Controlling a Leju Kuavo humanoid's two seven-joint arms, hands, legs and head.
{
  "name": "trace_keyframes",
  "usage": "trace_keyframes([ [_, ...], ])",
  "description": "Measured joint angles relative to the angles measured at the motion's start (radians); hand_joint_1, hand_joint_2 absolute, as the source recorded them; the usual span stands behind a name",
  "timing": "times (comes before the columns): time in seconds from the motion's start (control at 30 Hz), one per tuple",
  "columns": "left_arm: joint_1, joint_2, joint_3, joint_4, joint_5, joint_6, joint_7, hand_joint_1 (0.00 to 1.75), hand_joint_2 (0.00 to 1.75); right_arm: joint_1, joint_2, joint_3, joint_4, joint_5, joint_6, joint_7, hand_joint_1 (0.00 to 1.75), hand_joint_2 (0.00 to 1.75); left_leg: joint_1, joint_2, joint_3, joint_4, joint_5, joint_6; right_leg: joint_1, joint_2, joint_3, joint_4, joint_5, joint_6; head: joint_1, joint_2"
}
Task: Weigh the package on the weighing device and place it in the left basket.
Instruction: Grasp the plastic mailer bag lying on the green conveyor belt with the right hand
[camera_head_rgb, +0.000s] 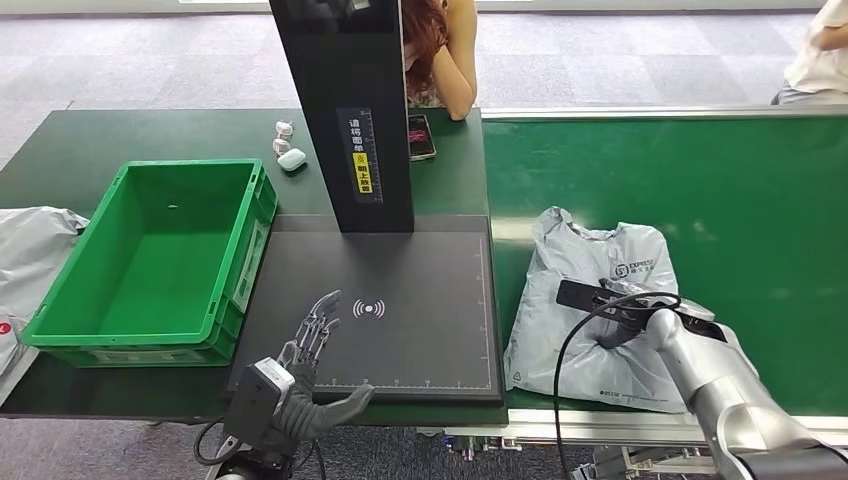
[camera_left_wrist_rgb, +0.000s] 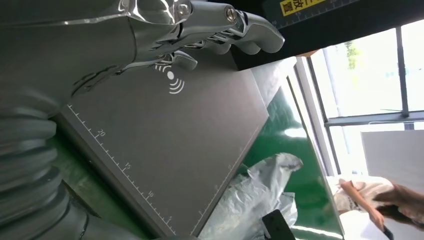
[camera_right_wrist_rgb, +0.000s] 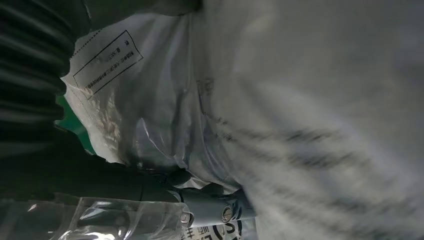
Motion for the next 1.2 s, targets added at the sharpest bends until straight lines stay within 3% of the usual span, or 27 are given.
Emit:
trace_keyframes([
  [0.13,-0.029,-0.004,-0.001,0.021,0.009,-0.006,0.007,0.0,1.75,-0.005,-0.015,0.04,0.016,-0.028,0.078,0.025,0.0,1.75,0.0,-0.001,0.003,0.0,0.0,0.0,0.0,-0.001,0.003,-0.001,-0.001,0.001,0.0,0.0],
  [0.5,-0.054,-0.008,-0.005,0.048,0.018,0.006,0.013,0.0,1.75,0.001,-0.028,0.092,0.014,-0.043,0.105,0.042,0.0,1.75,0.001,-0.005,0.009,0.001,-0.001,0.002,0.001,-0.004,0.013,-0.005,-0.002,0.004,0.0,0.0],
  [0.63,-0.054,-0.008,-0.006,0.05,0.02,0.009,0.014,0.0,1.75,0.006,-0.031,0.105,0.008,-0.043,0.103,0.043,1.75,1.75,0.001,-0.005,0.01,0.002,-0.001,0.003,0.001,-0.005,0.015,-0.006,-0.002,0.004,0.0,0.0],
  [1.2,-0.052,0.0,-0.007,0.079,0.038,0.024,-0.003,0.0,1.75,0.045,-0.033,0.14,-0.012,-0.046,-0.103,0.058,1.75,1.75,0.002,-0.006,0.012,0.002,-0.003,0.007,0.0,-0.006,0.022,-0.009,-0.003,0.008,0.0,0.0],
])
